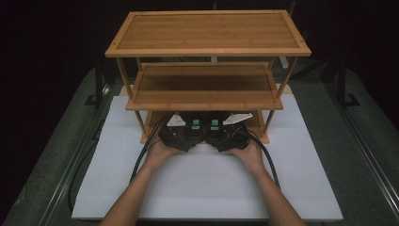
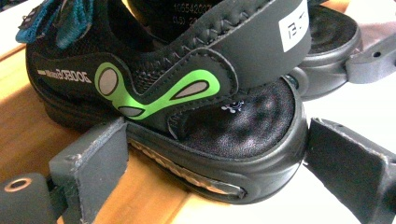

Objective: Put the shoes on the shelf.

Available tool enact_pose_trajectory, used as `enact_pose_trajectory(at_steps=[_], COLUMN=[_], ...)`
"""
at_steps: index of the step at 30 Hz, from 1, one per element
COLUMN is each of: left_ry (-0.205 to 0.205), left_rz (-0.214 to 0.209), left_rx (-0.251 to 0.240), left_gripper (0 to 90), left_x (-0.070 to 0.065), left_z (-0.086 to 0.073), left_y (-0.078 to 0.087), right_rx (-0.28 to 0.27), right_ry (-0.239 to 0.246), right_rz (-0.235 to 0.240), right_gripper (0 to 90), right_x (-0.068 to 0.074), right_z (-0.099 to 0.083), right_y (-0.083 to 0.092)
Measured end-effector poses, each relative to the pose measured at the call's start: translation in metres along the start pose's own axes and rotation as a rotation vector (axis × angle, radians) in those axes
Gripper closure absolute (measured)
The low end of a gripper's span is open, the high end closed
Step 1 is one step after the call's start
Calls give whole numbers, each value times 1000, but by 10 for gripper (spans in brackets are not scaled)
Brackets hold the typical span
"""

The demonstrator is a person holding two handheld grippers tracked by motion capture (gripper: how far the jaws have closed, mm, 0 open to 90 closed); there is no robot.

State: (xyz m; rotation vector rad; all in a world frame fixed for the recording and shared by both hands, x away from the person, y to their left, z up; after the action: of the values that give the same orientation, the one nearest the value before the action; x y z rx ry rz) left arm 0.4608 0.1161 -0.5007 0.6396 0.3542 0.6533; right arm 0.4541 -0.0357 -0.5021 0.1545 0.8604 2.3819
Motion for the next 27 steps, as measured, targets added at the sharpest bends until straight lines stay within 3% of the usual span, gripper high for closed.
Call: enact_pose_trajectory(at_steps=[2,5,6,8,12,13,14,17,21,27], left_ry=[14,25,28,40,27,24,25,33,61,75], left_rz=[7,22,25,38,48,50,49,50,36,19], left_rx=[-5,-4,-3,-4,-9,-10,-11,-12,-1,2], left_gripper=[64,64,64,64,64,64,64,63,67,66], left_x=[2,5,6,8,12,13,13,13,12,5], left_z=[2,5,5,6,7,7,7,7,6,6], left_y=[-3,-7,-8,-10,-14,-14,-15,-14,-12,2], right_rx=[-8,-2,13,23,12,-4,12,20,13,-24], right_ry=[19,7,-30,-22,-35,-5,-38,-32,-47,1], right_rz=[-26,-40,-48,-68,-75,-75,-75,-93,-83,-64], right_gripper=[26,26,26,26,26,25,21,22,44,44], right_x=[-7,-10,-8,-11,-12,-15,-14,-17,-16,-13], right_z=[1,2,1,1,4,5,4,3,3,5], right_y=[-3,-6,-5,-6,-11,-13,-13,-13,-11,-2])
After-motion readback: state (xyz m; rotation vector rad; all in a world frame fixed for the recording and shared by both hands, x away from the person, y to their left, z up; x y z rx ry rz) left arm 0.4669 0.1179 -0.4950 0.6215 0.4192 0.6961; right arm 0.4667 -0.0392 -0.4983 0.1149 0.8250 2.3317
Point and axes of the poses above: each handheld gripper's, and its own axes: y roughly backward along the jaws, z roughly out of its top, x roughly to its left, the point moved 9 cm from there along -y, roughly forward along the jaws, and after that the axes turned 11 degrees about y, right-handed, at the moved point
